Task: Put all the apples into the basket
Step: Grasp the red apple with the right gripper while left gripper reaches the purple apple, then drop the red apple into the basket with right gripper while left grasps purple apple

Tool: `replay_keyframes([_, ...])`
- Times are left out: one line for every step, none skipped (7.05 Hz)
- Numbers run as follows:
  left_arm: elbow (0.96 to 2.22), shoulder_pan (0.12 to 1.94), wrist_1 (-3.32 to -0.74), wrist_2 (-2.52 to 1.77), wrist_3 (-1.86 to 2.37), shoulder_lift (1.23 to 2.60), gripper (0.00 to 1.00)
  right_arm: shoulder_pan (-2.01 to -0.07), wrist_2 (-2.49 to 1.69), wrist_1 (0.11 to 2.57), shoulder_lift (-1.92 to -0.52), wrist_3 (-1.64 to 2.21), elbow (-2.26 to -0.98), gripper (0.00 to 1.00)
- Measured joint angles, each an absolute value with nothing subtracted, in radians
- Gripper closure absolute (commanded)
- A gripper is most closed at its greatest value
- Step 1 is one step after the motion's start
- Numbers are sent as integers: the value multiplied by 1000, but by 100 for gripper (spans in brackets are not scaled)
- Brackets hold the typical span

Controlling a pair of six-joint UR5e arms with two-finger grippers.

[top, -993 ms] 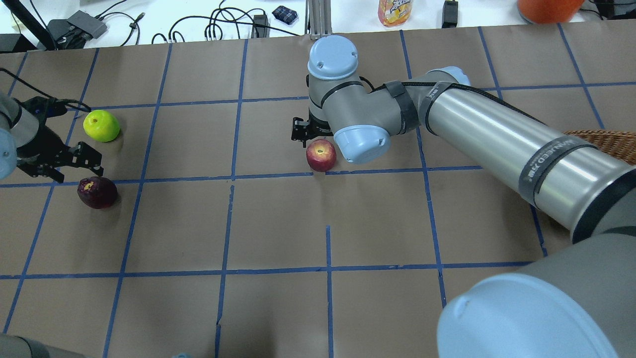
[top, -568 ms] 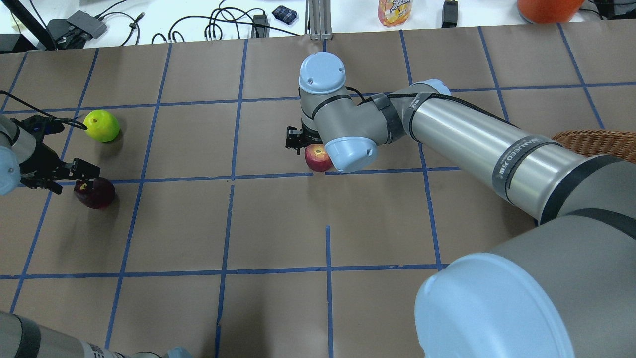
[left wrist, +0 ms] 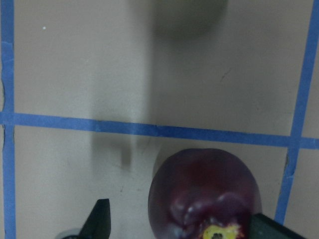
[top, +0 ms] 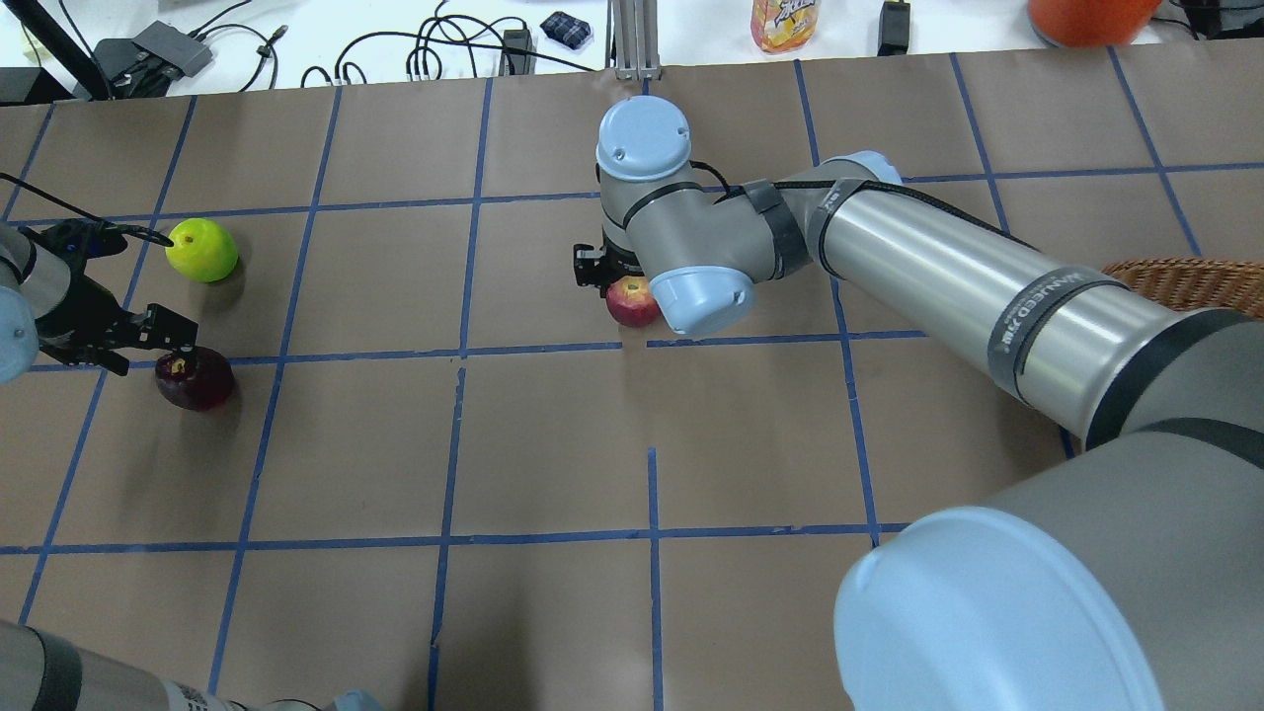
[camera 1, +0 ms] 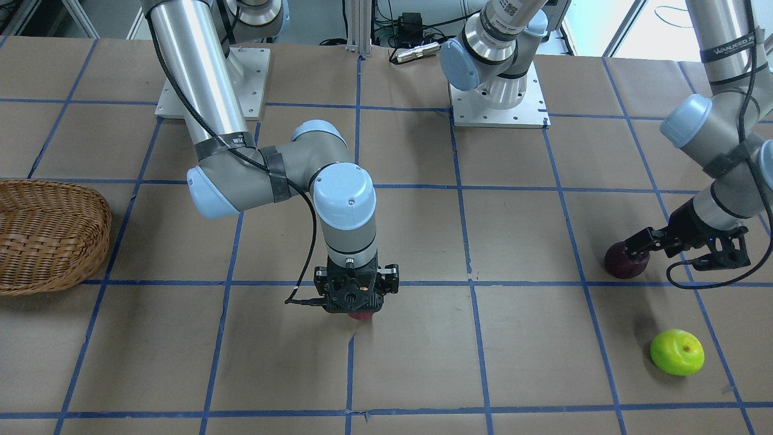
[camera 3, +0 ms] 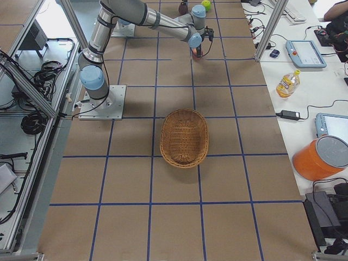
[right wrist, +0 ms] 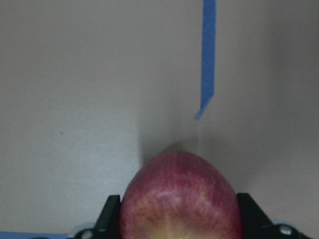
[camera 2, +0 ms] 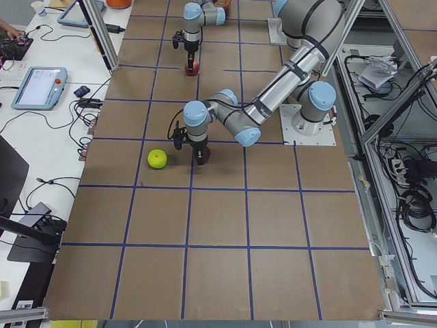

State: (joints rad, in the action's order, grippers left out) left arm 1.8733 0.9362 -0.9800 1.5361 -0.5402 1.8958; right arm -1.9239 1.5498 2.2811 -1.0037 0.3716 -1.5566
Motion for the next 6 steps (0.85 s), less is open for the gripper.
replay_keyframes([1869,941,-1003,1536,-540,1890,0,-1867,1552,2231,-1065,338,-1564,72])
replay_keyframes([1869,945,-1016,1536,-540,1886,0,-1787,1549,2164,-1129,265,-1581,72])
replay_keyframes([1870,947,-1029,1533,-540,1883,0,-1692,1547,2114,-1197,156,-1621,72])
replay_keyframes([1872,946,-1038,1527,-543,1892,0,-1588,1546,2095,-1265,16,-1685,72])
replay_keyframes([1872,942,-1037,1524,-548,1912,0,-1471,1548,2107,-1329,-156,-1763,72])
replay_keyframes([1873,941,-1023,1524,-548,1933,0,-1340,1548,2151,-1374,-338,-1833,72])
